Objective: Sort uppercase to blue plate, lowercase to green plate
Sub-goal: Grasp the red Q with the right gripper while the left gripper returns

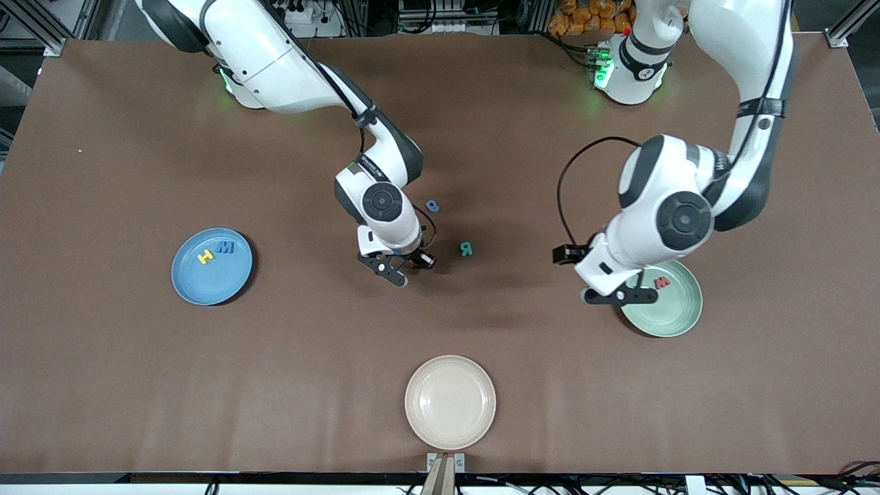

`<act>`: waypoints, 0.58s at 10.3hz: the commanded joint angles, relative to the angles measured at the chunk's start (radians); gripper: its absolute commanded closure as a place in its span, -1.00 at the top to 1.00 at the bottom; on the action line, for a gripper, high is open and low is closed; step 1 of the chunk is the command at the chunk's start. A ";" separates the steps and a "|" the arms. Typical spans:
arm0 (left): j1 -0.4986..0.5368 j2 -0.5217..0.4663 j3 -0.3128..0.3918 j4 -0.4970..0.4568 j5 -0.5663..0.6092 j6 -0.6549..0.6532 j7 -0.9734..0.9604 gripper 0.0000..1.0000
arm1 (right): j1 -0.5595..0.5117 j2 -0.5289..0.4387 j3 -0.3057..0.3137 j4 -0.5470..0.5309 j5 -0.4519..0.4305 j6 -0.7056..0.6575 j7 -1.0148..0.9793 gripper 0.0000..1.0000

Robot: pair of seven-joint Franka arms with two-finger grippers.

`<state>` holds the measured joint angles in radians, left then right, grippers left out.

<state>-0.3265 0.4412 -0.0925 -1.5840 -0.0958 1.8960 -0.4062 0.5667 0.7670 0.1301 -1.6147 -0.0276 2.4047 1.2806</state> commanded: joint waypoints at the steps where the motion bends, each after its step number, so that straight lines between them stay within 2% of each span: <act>1: -0.022 -0.010 -0.024 -0.010 -0.016 -0.005 -0.101 1.00 | -0.042 0.003 0.003 0.065 -0.015 -0.153 -0.103 -0.44; 6: -0.084 0.034 -0.108 -0.010 -0.007 0.102 -0.220 1.00 | -0.171 -0.078 -0.006 0.058 -0.011 -0.421 -0.526 -0.43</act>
<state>-0.3813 0.4553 -0.1810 -1.5907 -0.0959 1.9509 -0.5917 0.4349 0.7332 0.1194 -1.5396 -0.0296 2.0511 0.8614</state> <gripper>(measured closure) 0.000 0.634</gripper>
